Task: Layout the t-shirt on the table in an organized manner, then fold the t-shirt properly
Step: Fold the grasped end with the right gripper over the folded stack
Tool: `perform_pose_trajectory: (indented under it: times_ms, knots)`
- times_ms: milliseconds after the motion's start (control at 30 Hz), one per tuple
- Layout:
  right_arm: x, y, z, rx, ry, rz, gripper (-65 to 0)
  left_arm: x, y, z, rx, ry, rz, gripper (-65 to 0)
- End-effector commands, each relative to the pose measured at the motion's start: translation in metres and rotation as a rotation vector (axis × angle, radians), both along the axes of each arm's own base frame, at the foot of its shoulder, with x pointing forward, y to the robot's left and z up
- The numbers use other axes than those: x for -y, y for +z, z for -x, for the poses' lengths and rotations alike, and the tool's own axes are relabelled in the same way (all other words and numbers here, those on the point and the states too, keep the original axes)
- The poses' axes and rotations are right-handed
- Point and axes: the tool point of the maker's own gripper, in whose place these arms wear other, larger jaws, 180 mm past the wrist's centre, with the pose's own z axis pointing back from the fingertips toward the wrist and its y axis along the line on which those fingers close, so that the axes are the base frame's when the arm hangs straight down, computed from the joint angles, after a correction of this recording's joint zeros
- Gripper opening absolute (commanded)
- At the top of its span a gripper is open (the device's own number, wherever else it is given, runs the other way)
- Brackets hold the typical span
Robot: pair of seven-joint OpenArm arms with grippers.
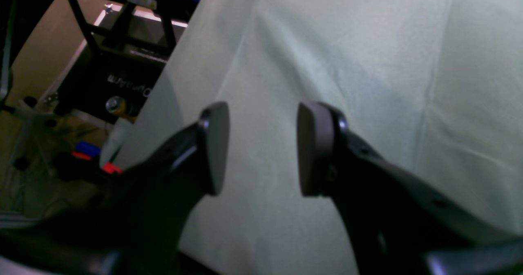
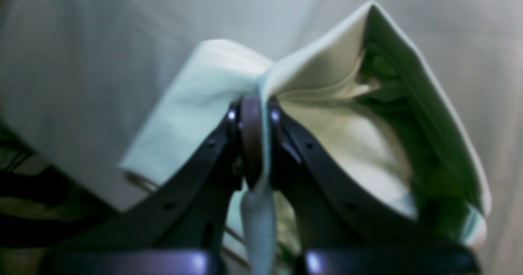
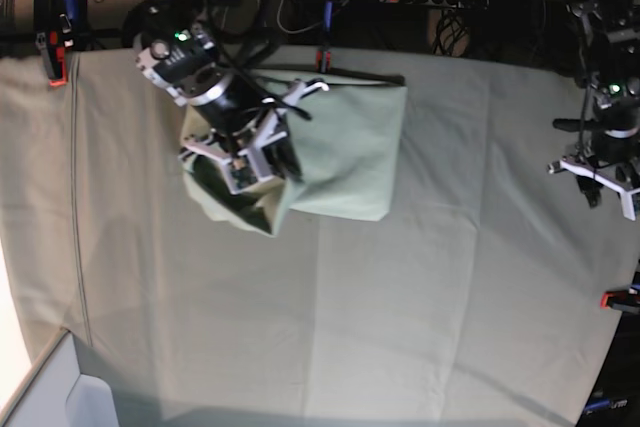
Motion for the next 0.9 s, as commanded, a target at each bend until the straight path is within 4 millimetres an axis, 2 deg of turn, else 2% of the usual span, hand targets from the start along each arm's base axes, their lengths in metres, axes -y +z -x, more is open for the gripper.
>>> perform_pose_trajectory:
  times_ms: [0, 133, 267, 433, 567, 700, 767, 867]
  knots:
    - [-0.009, 0.017, -0.008, 0.057, -0.001, -0.048, -65.0, -0.004, 0.013, -0.003, 0.037, -0.003, -0.029, -38.3]
    - [-0.036, 0.022, -0.011, 0.072, 0.069, -0.073, -65.0, -0.004, 0.01, -0.001, 0.028, -0.003, -0.029, -38.3]
    - [-0.053, 0.033, -0.013, 0.103, 0.118, -0.089, -65.0, -0.004, 0.008, 0.002, 0.02, -0.003, -0.029, -38.3]
    - [-0.065, 0.064, -0.016, 0.186, 0.15, -0.117, -65.0, -0.004, 0.007, 0.003, 0.015, -0.003, -0.028, -38.3]
    - [-0.076, 0.072, -0.015, 0.207, 0.181, -0.13, -65.0, -0.004, 0.007, 0.002, 0.018, -0.003, -0.028, -38.3]
    - [-0.086, 0.071, -0.011, 0.202, 0.21, -0.136, -65.0, -0.004, 0.008, 0.001, 0.022, -0.002, -0.027, -38.3]
    - [-0.09, 0.056, -0.008, 0.159, 0.22, -0.132, -65.0, -0.004, 0.009, 0.0, 0.025, -0.002, -0.027, -38.3]
    - [-0.093, 0.046, -0.01, 0.136, 0.228, -0.126, -65.0, -0.003, 0.008, 0.0, 0.025, -0.001, -0.024, -38.3]
